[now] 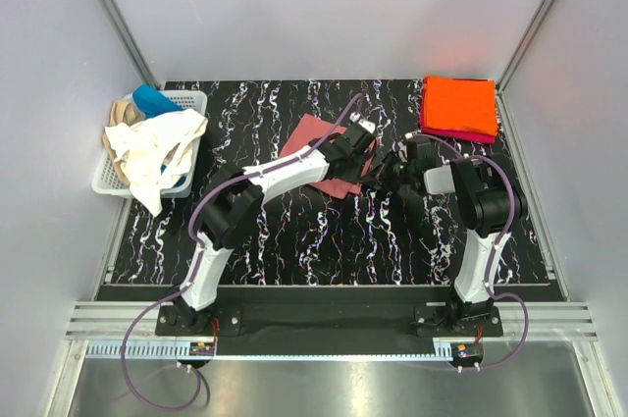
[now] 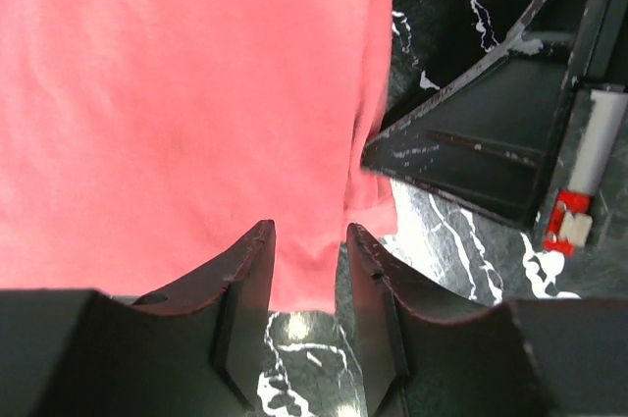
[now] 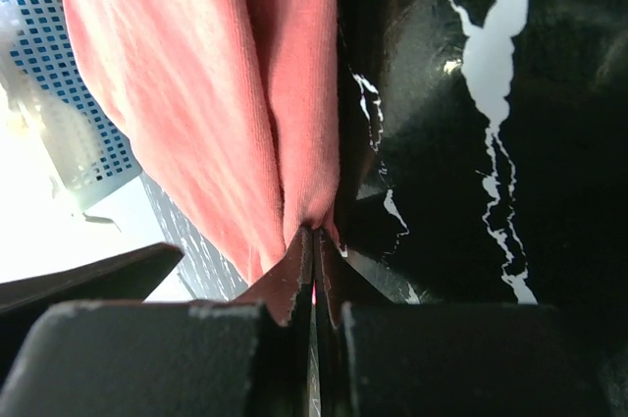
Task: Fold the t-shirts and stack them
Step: Fold the tshirt
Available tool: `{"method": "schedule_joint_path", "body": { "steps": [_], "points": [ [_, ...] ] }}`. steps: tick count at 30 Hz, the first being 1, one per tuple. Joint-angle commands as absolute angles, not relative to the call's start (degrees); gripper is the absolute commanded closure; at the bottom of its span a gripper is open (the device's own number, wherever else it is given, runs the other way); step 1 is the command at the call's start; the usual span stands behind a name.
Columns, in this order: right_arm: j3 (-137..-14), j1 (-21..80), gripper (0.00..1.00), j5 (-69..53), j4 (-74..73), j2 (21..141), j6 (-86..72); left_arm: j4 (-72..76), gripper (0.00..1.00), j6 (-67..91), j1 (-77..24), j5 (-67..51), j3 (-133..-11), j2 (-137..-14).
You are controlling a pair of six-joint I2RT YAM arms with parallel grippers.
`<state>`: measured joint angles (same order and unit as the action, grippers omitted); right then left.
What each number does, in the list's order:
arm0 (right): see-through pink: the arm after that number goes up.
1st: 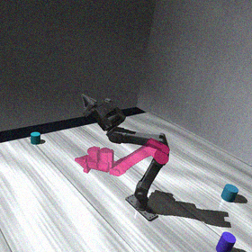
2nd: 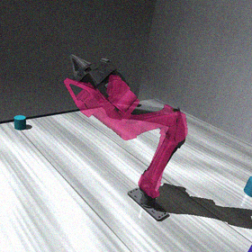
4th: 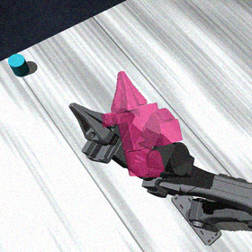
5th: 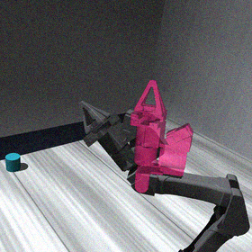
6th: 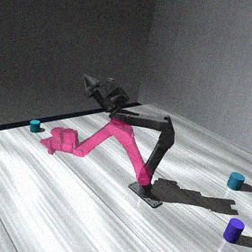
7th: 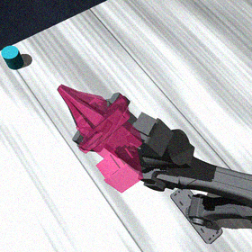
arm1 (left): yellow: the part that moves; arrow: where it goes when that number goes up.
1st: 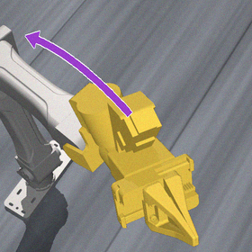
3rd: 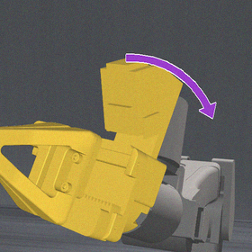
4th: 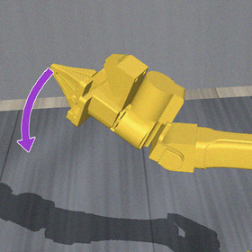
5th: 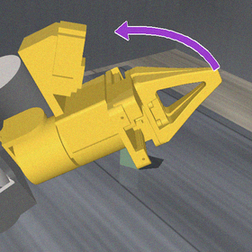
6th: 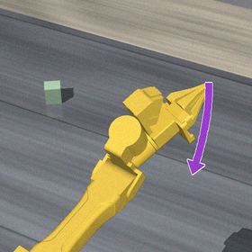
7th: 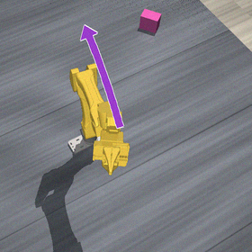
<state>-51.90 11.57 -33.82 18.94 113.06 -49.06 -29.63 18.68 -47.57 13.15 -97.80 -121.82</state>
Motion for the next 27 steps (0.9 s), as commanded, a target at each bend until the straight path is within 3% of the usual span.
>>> {"method": "schedule_joint_path", "body": {
  "steps": [1, 15, 22, 24, 27],
  "points": [
    [-51.0, 11.5, 1.00, -32.7, 22.2, 111.0, -50.3, -27.9, 0.60, 16.1, -47.8, 12.7, -100.9, -124.3],
    [-49.4, 11.5, 1.00, -32.6, 25.2, 111.8, -52.2, -27.7, 0.61, 13.9, -48.3, 10.5, -100.7, -126.9],
    [-48.9, 11.5, 1.00, -33.1, 26.8, 112.1, -52.8, -27.7, 0.85, 13.7, -48.5, 10.6, -101.5, -127.3],
    [-48.3, 11.5, 1.00, -33.8, 28.3, 112.3, -53.5, -27.7, 0.98, 13.7, -48.5, 10.5, -102.0, -127.0],
    [-47.5, 11.5, 1.00, -35.9, 33.5, 113.4, -56.2, -27.7, 1.00, 14.1, -48.5, 9.8, -102.3, -125.9]
  ]
}}
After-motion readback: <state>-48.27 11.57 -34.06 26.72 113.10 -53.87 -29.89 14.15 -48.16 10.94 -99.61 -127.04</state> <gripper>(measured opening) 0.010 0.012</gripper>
